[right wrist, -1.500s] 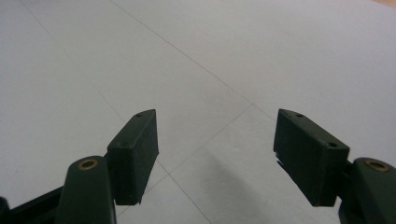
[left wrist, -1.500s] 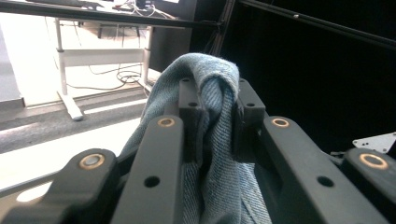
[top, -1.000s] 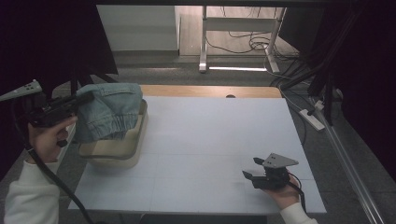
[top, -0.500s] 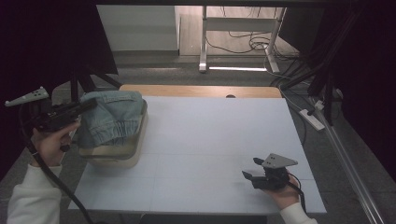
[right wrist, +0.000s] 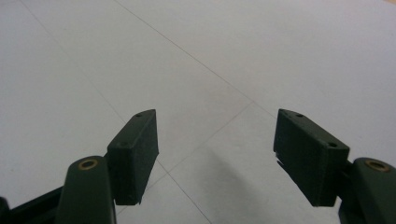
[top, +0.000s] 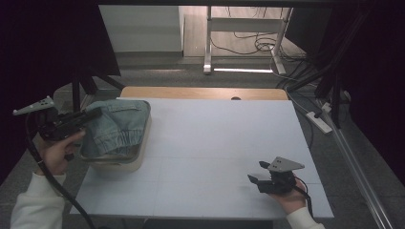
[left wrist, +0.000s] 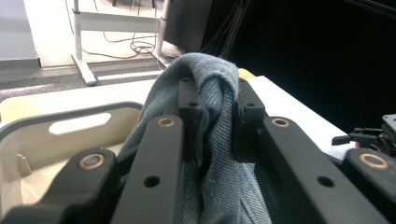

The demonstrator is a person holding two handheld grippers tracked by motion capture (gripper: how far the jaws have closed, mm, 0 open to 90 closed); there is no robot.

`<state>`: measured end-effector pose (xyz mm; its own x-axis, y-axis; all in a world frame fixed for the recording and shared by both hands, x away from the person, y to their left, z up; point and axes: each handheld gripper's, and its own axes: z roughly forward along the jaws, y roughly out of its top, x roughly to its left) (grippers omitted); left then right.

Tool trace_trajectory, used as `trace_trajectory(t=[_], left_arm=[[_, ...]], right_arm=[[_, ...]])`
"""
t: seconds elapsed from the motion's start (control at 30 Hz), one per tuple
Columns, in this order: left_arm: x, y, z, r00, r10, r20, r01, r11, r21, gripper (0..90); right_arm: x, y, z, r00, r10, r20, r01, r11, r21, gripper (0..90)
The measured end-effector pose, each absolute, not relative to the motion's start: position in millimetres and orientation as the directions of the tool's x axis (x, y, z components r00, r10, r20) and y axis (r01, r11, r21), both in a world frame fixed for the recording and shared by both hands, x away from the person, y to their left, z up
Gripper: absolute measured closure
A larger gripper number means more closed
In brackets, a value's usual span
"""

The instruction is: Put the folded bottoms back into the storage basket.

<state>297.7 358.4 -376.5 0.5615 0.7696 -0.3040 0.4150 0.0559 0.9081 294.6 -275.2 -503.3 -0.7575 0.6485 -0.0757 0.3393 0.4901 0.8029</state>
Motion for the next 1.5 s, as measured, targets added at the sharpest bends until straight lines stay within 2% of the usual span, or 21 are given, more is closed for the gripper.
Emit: trace_trajectory(t=[0.43,0.87,1.13,1.5], left_arm=[[299.3,360.2,-387.2,0.556,0.767,-0.319,0.437,0.057,0.898,76.7],[330.3,371.9,-411.5,0.494,0.782,-0.379,0.517,0.086,0.852,76.7],[347.1,374.4,-427.6,0.46,0.807,-0.37,0.571,0.05,0.819,76.6],[366.1,375.3,-433.3,0.449,0.812,-0.373,0.593,0.041,0.804,76.5]], right_arm=[[294.8,-274.9,-503.8,-0.762,0.643,-0.076,0.34,0.497,0.799,30.7],[295.4,-275.3,-504.8,-0.76,0.646,-0.078,0.34,0.497,0.799,30.6],[295.7,-275.1,-505.2,-0.759,0.646,-0.079,0.342,0.498,0.797,30.6],[296.0,-275.2,-505.7,-0.764,0.641,-0.078,0.343,0.505,0.792,30.5]])
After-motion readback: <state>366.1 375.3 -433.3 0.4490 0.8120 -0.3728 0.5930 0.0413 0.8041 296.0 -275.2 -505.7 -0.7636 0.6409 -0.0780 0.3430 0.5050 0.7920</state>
